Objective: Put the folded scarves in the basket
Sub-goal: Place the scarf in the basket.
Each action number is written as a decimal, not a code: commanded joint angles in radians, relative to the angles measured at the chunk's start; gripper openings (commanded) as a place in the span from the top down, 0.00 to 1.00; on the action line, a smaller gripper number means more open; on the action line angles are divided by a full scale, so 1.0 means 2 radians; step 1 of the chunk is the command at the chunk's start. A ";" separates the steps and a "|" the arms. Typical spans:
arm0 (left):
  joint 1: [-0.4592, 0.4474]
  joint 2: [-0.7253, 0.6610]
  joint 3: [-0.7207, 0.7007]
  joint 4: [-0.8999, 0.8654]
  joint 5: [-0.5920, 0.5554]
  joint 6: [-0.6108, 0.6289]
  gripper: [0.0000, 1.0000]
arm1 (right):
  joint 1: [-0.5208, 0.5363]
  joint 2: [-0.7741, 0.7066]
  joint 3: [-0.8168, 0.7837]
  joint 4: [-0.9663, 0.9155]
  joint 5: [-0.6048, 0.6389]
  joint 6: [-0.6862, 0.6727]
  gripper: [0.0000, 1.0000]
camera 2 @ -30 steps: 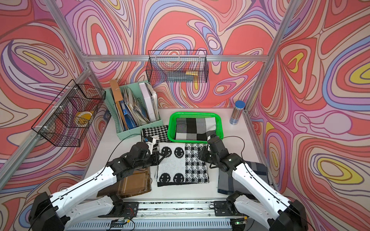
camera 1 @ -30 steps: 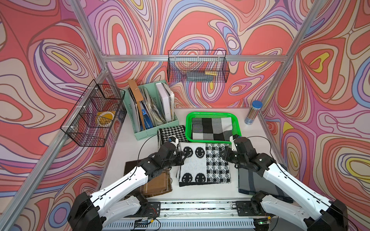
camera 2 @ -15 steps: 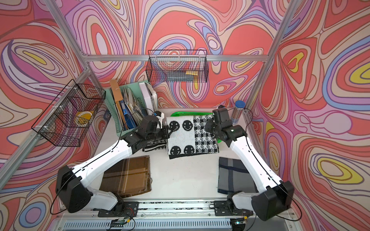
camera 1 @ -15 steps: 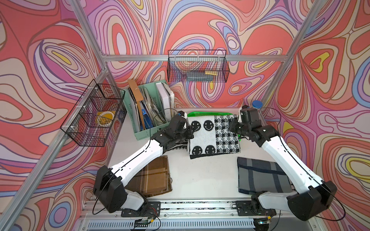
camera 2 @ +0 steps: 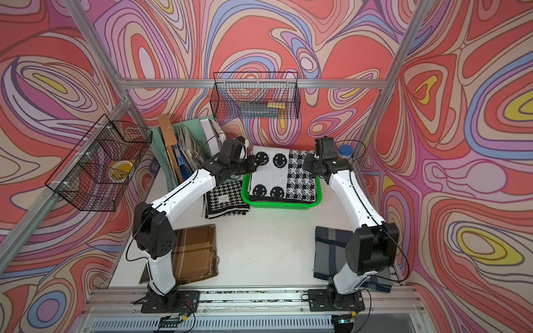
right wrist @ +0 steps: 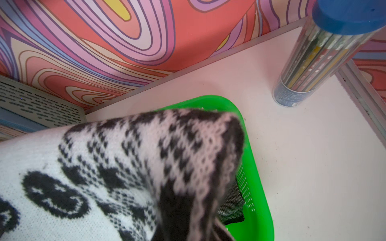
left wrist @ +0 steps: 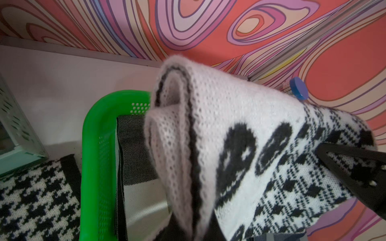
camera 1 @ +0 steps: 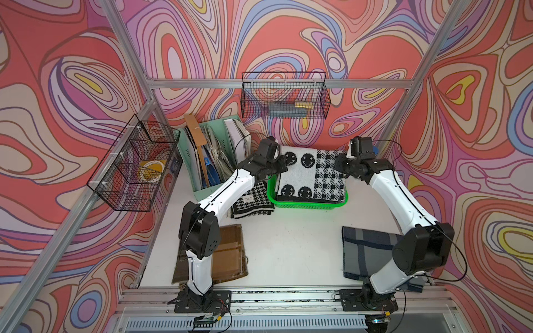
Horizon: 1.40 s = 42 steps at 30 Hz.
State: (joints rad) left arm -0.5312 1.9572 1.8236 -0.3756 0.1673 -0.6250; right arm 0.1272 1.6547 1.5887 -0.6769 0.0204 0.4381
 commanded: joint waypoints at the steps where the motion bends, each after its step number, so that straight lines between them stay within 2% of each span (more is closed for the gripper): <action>1: 0.006 0.029 0.037 -0.040 0.009 0.006 1.00 | -0.009 0.013 0.020 0.021 0.000 -0.009 1.00; 11: 0.014 0.071 0.063 -0.059 -0.027 0.005 1.00 | -0.017 0.072 0.015 0.050 -0.010 -0.009 1.00; 19: 0.016 0.097 0.080 -0.069 -0.029 0.003 1.00 | -0.020 0.116 0.026 0.055 -0.019 -0.009 1.00; 24: 0.016 0.116 0.083 -0.073 -0.022 -0.003 1.00 | -0.023 0.141 0.051 0.045 -0.014 -0.009 1.00; 30: 0.017 0.126 0.094 -0.072 -0.043 0.000 1.00 | -0.023 0.164 0.077 0.027 -0.002 -0.015 1.00; 31: 0.017 0.128 0.102 -0.074 -0.041 0.003 0.92 | -0.023 0.164 0.078 0.024 -0.001 -0.014 0.95; 32: 0.017 0.130 0.108 -0.074 -0.038 0.006 0.70 | -0.023 0.164 0.078 0.023 0.000 -0.015 0.91; 33: 0.017 0.132 0.115 -0.074 -0.034 0.011 0.42 | -0.023 0.161 0.077 0.022 0.000 -0.015 0.86; 34: 0.017 0.135 0.124 -0.076 -0.033 0.015 0.27 | -0.023 0.157 0.077 0.021 0.002 -0.014 0.77; 36: 0.017 0.136 0.143 -0.088 -0.032 0.016 0.08 | -0.023 0.150 0.078 0.014 0.006 -0.015 0.64; 37: 0.017 0.133 0.147 -0.095 -0.028 0.013 0.02 | -0.023 0.145 0.081 0.008 0.011 -0.016 0.59; 40: 0.016 0.108 0.123 -0.089 -0.005 0.005 0.01 | -0.023 0.123 0.081 -0.006 0.031 -0.019 0.48; 42: 0.013 0.075 0.083 -0.073 0.002 0.000 0.01 | -0.023 0.100 0.073 -0.015 0.046 -0.019 0.47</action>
State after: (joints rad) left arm -0.5049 2.1815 2.0506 -0.5106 0.1368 -0.6189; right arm 0.0860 1.9434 1.7222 -0.6750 0.0486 0.4057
